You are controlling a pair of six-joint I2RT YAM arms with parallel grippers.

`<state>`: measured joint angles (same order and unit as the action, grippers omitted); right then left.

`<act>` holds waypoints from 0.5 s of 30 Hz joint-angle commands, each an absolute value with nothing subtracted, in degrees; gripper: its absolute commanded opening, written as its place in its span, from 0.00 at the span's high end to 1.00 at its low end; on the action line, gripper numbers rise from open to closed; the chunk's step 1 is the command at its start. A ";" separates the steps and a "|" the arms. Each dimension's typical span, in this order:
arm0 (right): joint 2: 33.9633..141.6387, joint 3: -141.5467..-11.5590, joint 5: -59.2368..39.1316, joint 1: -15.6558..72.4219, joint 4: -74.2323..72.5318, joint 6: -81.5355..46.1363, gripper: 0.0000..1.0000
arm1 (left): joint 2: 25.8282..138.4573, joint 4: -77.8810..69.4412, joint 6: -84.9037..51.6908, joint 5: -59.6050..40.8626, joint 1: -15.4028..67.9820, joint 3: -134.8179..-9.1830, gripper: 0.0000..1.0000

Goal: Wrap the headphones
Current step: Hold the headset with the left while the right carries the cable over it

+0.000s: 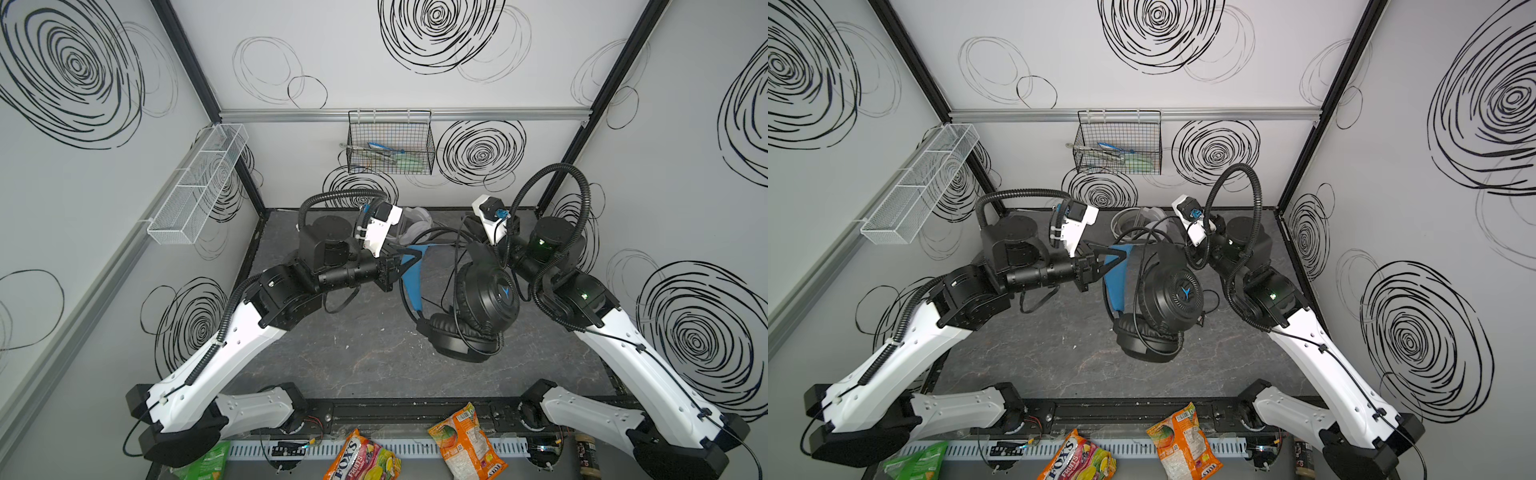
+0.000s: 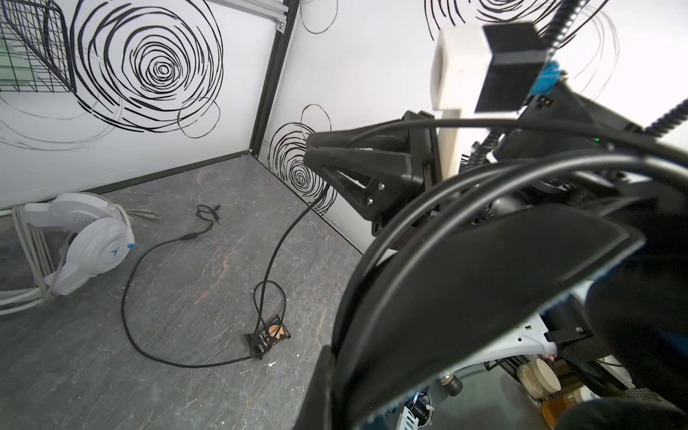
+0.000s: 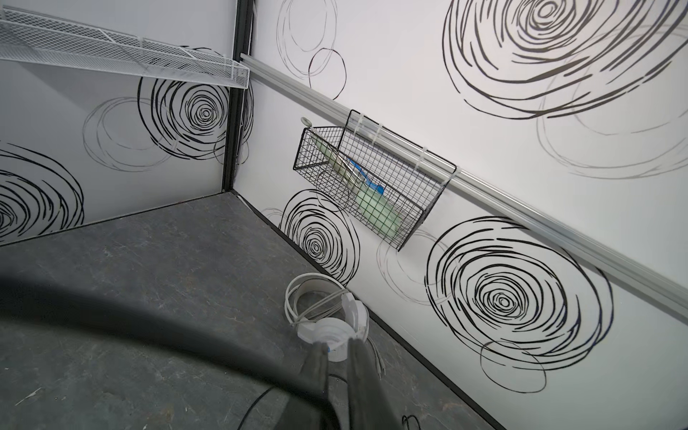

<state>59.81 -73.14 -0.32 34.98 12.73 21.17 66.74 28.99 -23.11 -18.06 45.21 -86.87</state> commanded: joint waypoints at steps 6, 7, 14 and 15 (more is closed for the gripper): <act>58.29 -69.14 -3.64 33.56 6.83 17.28 0.83 | 67.06 21.12 -26.08 -18.31 44.91 -91.87 1.00; 57.91 -68.56 -4.35 33.20 6.17 16.80 0.83 | 67.28 20.71 -26.25 -18.21 44.91 -92.22 1.00; 54.84 -63.82 -9.00 30.59 -0.06 11.43 0.85 | 68.91 21.13 -25.65 -16.45 45.65 -95.87 1.00; 54.72 -63.72 -9.14 30.05 -0.26 10.89 0.90 | 69.11 21.66 -25.37 -15.89 45.83 -96.42 1.00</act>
<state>55.96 -64.20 -6.72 31.16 4.91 14.44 68.88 27.90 -24.05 -17.08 45.39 -92.90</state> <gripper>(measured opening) 0.123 0.087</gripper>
